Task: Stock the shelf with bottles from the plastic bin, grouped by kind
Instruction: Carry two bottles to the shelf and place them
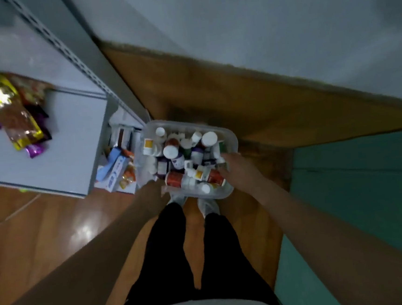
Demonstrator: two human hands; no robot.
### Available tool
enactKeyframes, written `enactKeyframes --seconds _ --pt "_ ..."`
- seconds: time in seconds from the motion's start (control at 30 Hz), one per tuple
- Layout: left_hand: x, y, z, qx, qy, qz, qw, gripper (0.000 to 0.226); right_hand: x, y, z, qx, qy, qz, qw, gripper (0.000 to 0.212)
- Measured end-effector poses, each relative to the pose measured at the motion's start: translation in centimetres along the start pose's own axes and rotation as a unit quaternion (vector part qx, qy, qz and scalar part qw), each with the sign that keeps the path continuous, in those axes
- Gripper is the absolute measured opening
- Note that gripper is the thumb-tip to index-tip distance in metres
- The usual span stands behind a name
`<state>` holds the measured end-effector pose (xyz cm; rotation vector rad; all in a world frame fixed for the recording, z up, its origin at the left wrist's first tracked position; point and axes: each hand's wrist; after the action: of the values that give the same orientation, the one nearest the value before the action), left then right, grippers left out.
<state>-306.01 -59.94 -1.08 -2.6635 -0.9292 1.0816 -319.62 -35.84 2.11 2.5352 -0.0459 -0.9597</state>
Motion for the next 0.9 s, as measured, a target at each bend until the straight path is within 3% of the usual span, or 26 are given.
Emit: enactKeyframes --seconds 0.17,0.4,0.6,0.77,0.9 --pt "2.8 -0.5 3.4 -0.004 -0.027 -0.012 1.0 0.051 4.2 -2.4 5.2 -0.025 0.036 -0.026 0.999 0.044" --pt "5.6 -0.1 7.9 0.052 0.013 0.011 0.998 0.065 9.7 -3.7 7.8 -0.037 0.058 -0.061 0.996 0.054" --pt "5.6 -0.1 11.5 0.059 0.069 0.209 0.974 0.074 11.7 -4.0 9.6 -0.001 0.077 -0.128 0.989 0.065" --pt "4.6 -0.8 12.3 0.07 -0.01 0.318 0.946 0.067 10.8 -3.7 11.0 0.002 0.096 -0.135 0.986 0.054" --pt "3.5 -0.2 10.6 0.022 -0.04 0.273 0.961 0.066 9.3 -2.7 9.7 0.019 0.057 -0.123 0.991 0.059"
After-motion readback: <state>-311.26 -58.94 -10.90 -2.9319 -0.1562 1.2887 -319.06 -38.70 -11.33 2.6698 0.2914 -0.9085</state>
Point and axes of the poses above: each hand's wrist, its own z-axis towards the middle knuckle, its own x-axis out of the palm, y = z × x, and after that the axes turned 2 degrees about x, right-handed
